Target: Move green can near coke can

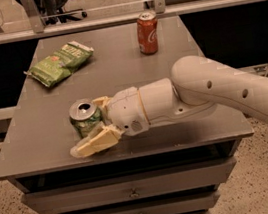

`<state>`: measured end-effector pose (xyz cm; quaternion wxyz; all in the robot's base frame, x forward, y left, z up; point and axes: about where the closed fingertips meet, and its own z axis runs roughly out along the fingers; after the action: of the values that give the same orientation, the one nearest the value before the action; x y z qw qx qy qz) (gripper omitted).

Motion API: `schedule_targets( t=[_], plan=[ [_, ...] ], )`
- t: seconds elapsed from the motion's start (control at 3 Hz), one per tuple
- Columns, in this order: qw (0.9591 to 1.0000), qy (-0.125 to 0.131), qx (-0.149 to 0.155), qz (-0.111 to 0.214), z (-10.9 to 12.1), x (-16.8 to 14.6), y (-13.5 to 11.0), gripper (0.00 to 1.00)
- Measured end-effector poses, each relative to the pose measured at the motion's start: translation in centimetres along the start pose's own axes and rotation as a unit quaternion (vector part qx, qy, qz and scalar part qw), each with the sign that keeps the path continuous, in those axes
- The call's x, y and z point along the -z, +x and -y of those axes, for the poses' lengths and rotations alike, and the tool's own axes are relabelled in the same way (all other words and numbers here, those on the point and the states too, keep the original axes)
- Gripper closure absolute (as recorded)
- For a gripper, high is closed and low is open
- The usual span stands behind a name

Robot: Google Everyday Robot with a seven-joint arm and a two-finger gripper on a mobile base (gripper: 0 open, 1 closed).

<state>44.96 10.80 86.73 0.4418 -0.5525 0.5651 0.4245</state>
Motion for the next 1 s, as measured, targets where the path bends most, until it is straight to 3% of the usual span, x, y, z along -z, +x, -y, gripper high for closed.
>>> schedule_targets(
  t=[0.33,0.67,1.0],
  plan=[
    [0.9996,0.026,0.005,0.009,0.6,1.8,-1.0,0.64],
    [0.9971,0.073,0.014,0.018,1.6,6.1,-2.9,0.86],
    [0.9968,0.076,0.015,0.019,1.6,6.4,-3.1,1.0]
  ],
)
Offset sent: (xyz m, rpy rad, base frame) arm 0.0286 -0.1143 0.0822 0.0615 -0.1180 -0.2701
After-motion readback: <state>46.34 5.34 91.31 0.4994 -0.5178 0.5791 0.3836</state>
